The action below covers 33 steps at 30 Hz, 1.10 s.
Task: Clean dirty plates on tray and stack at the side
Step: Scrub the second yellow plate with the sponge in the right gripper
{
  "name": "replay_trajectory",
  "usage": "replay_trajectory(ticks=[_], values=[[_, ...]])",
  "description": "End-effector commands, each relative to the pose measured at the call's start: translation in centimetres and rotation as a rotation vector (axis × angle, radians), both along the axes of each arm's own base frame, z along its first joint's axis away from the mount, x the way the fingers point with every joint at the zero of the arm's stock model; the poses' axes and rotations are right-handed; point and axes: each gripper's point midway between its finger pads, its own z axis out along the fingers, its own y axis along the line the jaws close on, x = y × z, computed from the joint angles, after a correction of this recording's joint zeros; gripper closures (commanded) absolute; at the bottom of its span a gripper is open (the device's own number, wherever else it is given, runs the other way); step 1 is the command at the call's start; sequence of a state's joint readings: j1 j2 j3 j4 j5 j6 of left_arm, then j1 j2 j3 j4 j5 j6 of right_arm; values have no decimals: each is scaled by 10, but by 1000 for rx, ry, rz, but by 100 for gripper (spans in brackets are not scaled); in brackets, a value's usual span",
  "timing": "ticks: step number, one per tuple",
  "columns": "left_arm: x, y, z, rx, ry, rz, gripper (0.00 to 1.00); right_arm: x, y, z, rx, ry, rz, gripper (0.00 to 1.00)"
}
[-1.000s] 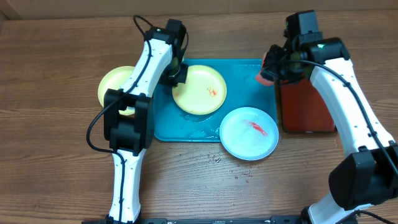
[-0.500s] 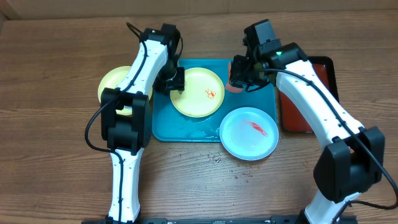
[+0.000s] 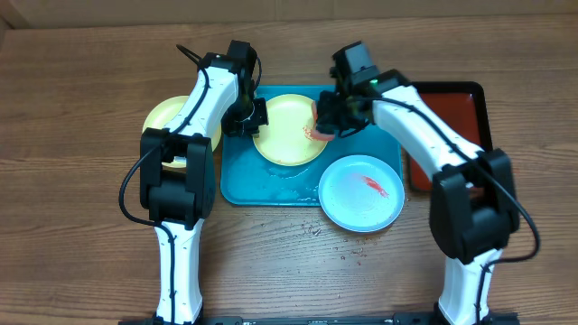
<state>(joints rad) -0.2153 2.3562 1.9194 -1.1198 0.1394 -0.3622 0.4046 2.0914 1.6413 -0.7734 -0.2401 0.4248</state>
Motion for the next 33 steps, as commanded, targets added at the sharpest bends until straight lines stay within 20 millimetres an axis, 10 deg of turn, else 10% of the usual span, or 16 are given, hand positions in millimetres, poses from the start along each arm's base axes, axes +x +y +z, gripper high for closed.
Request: replay_trajectory(ticks=[1,9,19,33], values=[[-10,5,-32,47,49,-20,96,-6,17,-31,-5,38,46,96],[-9,-3,-31,1,41,-66,96,5,12,-82,-27,72,0,96],[-7,-8,-30,-32,28,-103,96,44,-11,-68,-98,-61,-23,96],[11,-38,14,-211,-73,-318,96,-37,70,-75,11,97,261,96]])
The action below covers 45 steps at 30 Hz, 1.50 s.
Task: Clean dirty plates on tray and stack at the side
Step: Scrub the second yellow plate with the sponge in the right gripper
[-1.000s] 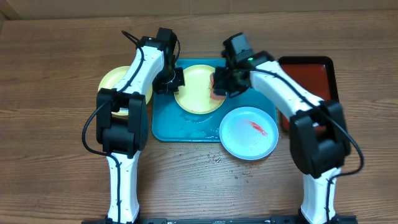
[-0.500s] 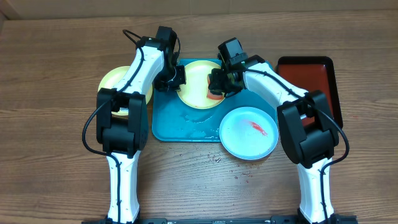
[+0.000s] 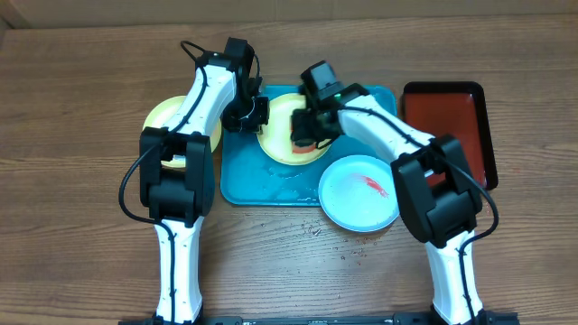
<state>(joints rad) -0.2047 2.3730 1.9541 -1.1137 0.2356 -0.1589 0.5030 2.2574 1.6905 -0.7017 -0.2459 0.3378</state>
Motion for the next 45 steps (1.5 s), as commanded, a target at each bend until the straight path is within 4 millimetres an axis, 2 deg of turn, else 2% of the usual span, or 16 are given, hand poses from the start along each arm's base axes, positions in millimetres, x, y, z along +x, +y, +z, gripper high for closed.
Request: replay_trajectory(ticks=[1,3,4,10,12,15,17,20,27,30,32,36,39,42,45], values=[[5,-25,13,-112,-33,-131,96,-29,19,-18,39,104,81,96],[4,-23,21,-113,-39,-138,96,-24,11,-19,27,100,60,96],[2,-21,23,-112,-31,-134,96,-12,-5,-22,-30,69,20,96],[1,-10,23,-109,-16,-111,96,31,-73,-16,-248,-42,-120,96],[2,-8,23,-109,-16,-107,96,40,-87,-9,-276,-59,-132,96],[2,-7,23,-109,-18,-106,96,45,-97,-2,-282,-48,-149,96],[3,-8,23,-109,-21,-105,96,43,-95,-2,-274,-39,-146,96],[4,-8,23,-110,-23,-105,96,30,-80,-5,-218,7,-110,96],[3,-12,25,-135,-22,-105,96,-35,-7,-14,-82,159,44,96],[3,-16,27,-163,-22,-106,96,-54,22,-12,-50,168,114,96],[3,-17,27,-171,-21,-107,96,-59,34,-11,-36,156,138,96],[3,-20,29,-190,-23,-108,96,-56,44,-8,-4,135,145,96],[3,-22,29,-200,-21,-109,96,-48,48,-5,22,112,120,96],[3,-23,30,-205,-23,-109,96,-29,48,-1,52,70,67,96],[3,-22,30,-204,-22,-115,96,1,29,-1,11,-7,-35,96]])
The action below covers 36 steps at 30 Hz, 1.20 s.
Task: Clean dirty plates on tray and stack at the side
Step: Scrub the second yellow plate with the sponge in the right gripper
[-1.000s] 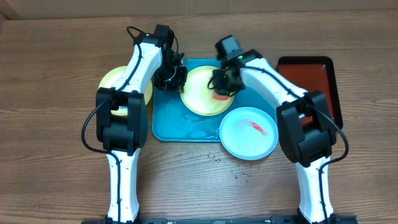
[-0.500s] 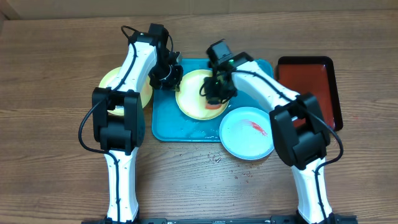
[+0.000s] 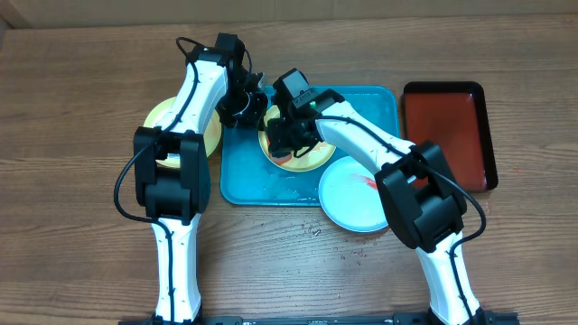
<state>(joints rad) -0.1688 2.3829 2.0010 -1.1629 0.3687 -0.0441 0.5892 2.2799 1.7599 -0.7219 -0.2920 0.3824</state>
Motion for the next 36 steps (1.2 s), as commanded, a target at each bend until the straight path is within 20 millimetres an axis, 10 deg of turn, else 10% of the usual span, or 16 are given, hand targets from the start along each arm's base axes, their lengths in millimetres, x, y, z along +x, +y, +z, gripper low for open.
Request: replay_trajectory(ticks=[1,9,15,25,36], values=[[1,-17,16,-74,-23,-36,96,27,-26,-13,-57,-40,-120,96],[2,-17,15,-71,-27,-43,96,78,-108,-16,-184,-116,-328,96],[9,-12,14,-48,-58,-37,96,46,-137,-25,-282,40,-336,96],[21,-2,10,15,-93,10,96,-12,-121,-26,-226,299,-258,96],[28,-1,10,23,-104,63,96,-28,-74,-21,-137,301,-156,96]])
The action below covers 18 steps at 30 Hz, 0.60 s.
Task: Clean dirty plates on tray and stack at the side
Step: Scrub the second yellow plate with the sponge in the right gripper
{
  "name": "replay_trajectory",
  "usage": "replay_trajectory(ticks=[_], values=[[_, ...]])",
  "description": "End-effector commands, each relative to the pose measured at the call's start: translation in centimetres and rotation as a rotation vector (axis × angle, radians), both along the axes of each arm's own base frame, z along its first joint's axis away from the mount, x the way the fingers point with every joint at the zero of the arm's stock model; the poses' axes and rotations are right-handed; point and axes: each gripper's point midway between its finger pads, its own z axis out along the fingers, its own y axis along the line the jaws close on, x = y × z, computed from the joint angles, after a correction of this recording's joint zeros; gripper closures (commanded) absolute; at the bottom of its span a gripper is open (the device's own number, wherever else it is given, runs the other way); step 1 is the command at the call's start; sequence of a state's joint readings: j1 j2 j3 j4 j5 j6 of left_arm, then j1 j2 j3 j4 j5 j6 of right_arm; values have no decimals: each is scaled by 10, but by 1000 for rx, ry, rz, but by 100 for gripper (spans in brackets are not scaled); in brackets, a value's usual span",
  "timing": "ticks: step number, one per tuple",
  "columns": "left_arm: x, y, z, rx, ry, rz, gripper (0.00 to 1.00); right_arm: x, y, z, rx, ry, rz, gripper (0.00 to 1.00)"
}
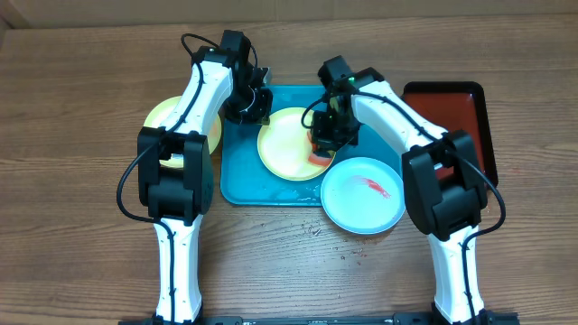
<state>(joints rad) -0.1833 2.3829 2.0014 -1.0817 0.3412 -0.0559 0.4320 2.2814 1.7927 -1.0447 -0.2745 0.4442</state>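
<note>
A yellow plate (284, 144) lies on the teal tray (239, 176). My left gripper (253, 110) sits at the plate's upper-left rim and looks shut on it. At the plate's right edge, my right gripper (323, 140) points down, shut on a pink sponge (317, 155) that presses on the plate. A light blue plate (361, 194) with a red smear (375, 185) overlaps the tray's lower-right corner. A second yellow plate (167, 122) rests on the table left of the tray, partly under the left arm.
A dark red tray (461, 113) stands at the right, beyond the right arm. Small crumbs or specks (314, 230) dot the wooden table in front of the teal tray.
My right gripper and the sponge have moved from the left part of the yellow plate to its right edge. The left gripper still holds the plate's upper-left rim, shifted slightly.
With my left gripper at the yellow plate's left rim throughout, the sponge in my right gripper was first at the plate's right rim. It was then at its middle, then at its left part, and is now back at the right edge.
</note>
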Motion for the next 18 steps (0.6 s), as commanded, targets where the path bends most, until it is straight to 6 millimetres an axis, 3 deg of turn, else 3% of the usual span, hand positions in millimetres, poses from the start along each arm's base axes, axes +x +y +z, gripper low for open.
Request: replay_trajectory(ticks=[1,9,14,18], values=[[9,7,10,21,-17,67,96,-15,27,-11,37,17,58,96],[-20,18,5,92,60,-51,94,2,29,-9,67,-44,47,96],[-17,9,4,74,-13,-227,83,4,29,-9,69,-48,45,96],[-2,6,-12,72,-74,-288,78,4,29,-9,68,-48,45,96]])
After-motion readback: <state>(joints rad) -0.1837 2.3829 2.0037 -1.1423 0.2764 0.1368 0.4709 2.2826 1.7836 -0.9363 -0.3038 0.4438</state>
